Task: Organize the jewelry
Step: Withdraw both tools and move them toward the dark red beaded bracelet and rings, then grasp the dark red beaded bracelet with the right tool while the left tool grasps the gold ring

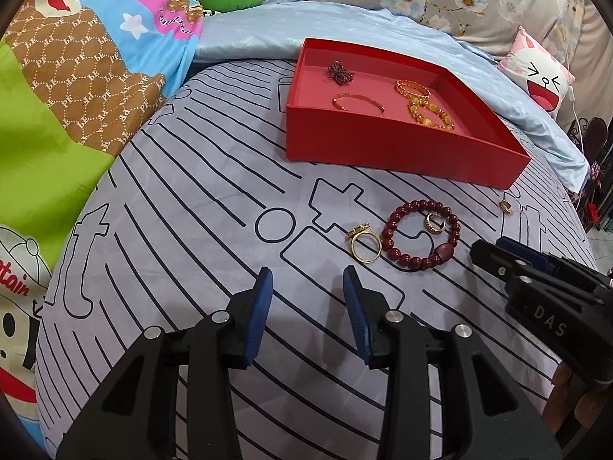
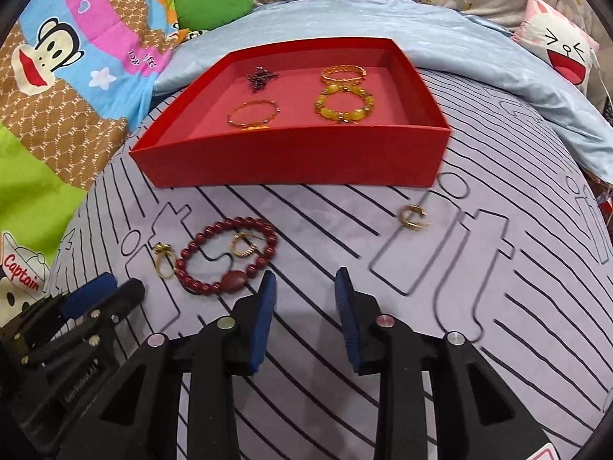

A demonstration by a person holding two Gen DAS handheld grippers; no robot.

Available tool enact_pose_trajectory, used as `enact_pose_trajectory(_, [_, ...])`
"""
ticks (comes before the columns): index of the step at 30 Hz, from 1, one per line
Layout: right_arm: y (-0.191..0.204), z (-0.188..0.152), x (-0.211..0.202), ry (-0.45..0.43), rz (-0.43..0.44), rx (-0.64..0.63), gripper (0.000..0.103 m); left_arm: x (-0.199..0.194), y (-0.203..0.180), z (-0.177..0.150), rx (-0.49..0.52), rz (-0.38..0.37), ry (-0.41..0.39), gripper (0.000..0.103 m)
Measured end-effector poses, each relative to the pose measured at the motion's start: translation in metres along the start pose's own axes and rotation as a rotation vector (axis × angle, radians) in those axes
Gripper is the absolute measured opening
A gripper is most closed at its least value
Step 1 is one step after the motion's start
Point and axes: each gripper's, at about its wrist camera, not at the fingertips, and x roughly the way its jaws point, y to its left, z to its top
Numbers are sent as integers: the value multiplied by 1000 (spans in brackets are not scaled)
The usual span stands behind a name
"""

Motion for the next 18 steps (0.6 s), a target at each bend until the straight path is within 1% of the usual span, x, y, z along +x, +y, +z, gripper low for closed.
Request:
enact_pose_trajectory(3, [-3, 5, -3, -6, 18, 33, 29, -1, 0, 0, -5, -3, -2, 36])
enact_pose_trajectory(4, [-1, 8, -4, -9, 22, 35, 32, -1, -1, 1, -5, -3, -3, 36])
enact_pose_trajectory(7, [10, 16, -4, -16, 45, 21, 33, -2, -2, 1, -1, 1, -5, 36])
enact_pose_trajectory(9, [21, 19, 0, -19, 42, -4, 36, -3, -1, 2, -7, 1, -5, 36])
enact_pose_trajectory(11, [31, 19, 6, -20, 17, -33, 42, -3, 1, 2, -9, 4, -5, 37])
enact_pose_trajectory(15, [34, 15, 18, 9, -14, -50, 42, -4, 3, 4, -14, 7, -7, 37])
enact_pose_trajectory(18, [31, 10, 14, -3, -32, -74, 37, -3, 4, 6, -18, 4, -7, 37])
